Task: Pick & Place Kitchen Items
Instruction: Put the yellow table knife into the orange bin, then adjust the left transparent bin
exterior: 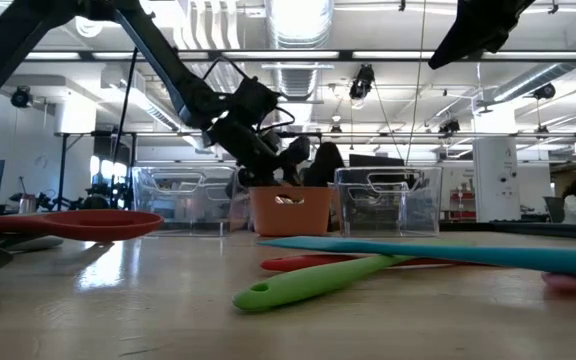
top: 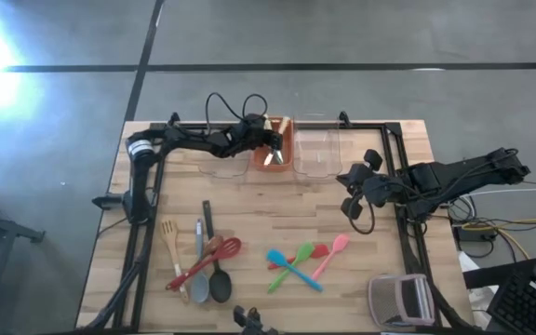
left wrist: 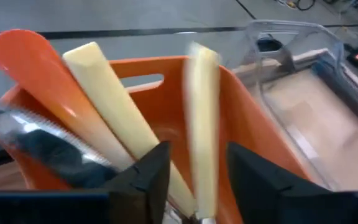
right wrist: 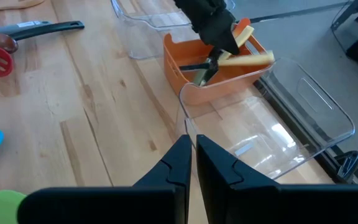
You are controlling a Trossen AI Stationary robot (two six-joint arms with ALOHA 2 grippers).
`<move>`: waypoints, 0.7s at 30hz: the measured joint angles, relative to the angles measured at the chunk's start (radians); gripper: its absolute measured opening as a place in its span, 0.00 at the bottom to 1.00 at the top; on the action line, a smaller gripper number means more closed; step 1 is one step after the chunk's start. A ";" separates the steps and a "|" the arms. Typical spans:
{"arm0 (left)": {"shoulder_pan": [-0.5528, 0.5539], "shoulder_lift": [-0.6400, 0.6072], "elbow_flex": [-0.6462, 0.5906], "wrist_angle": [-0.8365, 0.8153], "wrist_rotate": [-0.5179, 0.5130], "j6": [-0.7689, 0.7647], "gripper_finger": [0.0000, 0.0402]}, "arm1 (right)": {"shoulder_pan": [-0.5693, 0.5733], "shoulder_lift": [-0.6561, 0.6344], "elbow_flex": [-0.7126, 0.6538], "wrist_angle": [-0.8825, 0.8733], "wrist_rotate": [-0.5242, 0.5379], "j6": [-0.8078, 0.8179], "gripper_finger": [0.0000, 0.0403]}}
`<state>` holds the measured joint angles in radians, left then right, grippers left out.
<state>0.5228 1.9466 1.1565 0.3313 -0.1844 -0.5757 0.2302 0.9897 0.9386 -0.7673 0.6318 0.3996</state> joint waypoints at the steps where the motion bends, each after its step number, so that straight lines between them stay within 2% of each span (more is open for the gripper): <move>1: 0.000 -0.004 0.000 0.000 0.019 -0.001 0.42 | 0.000 0.000 0.000 0.000 0.000 0.000 0.04; 5: 0.002 -0.036 0.018 -0.039 0.106 0.014 0.50 | 0.000 0.000 0.000 0.003 0.000 0.000 0.04; 9: 0.001 -0.109 0.039 -0.146 0.158 0.091 0.52 | 0.000 0.000 0.000 0.005 -0.001 0.006 0.04; 15: 0.002 -0.295 0.057 -0.473 0.097 0.311 0.50 | 0.000 0.000 0.000 0.008 -0.004 0.012 0.04; 21: 0.001 -0.504 0.056 -0.880 0.051 0.516 0.46 | 0.000 0.000 0.000 0.010 -0.004 0.011 0.04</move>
<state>0.5241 1.4421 1.2121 -0.5490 -0.1331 -0.0598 0.2306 0.9897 0.9386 -0.7577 0.6281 0.4103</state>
